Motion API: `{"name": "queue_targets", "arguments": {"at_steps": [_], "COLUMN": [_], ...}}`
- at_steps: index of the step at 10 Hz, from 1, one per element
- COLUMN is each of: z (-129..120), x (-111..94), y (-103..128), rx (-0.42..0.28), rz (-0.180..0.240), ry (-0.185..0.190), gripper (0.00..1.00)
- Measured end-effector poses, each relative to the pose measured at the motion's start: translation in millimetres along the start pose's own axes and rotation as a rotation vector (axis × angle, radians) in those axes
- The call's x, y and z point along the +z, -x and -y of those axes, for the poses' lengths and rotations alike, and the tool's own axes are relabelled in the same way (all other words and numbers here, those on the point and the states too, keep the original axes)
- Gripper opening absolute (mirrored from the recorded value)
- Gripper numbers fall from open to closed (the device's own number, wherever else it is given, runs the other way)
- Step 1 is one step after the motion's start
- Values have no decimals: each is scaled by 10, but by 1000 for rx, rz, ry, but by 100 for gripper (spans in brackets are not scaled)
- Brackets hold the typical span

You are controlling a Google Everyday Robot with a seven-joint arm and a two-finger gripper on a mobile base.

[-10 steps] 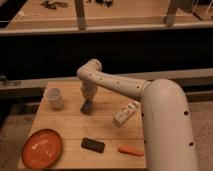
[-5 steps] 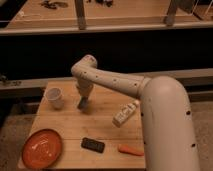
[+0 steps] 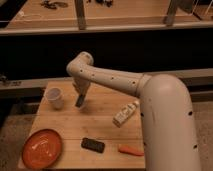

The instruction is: Place the white sponge in the ceramic cup

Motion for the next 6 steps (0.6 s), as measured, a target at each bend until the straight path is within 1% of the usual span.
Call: {"name": "queue_targets", "arguments": {"at_steps": [2, 4, 5, 6], "z": [114, 226, 331, 378], "x": [-67, -131, -162, -190], "y": [-13, -37, -15, -21], "rx": [-27, -64, -81, -95], "rz": [-10, -23, -23, -28], "ry": [-4, -5, -11, -12], "gripper": [10, 4, 4, 4]}}
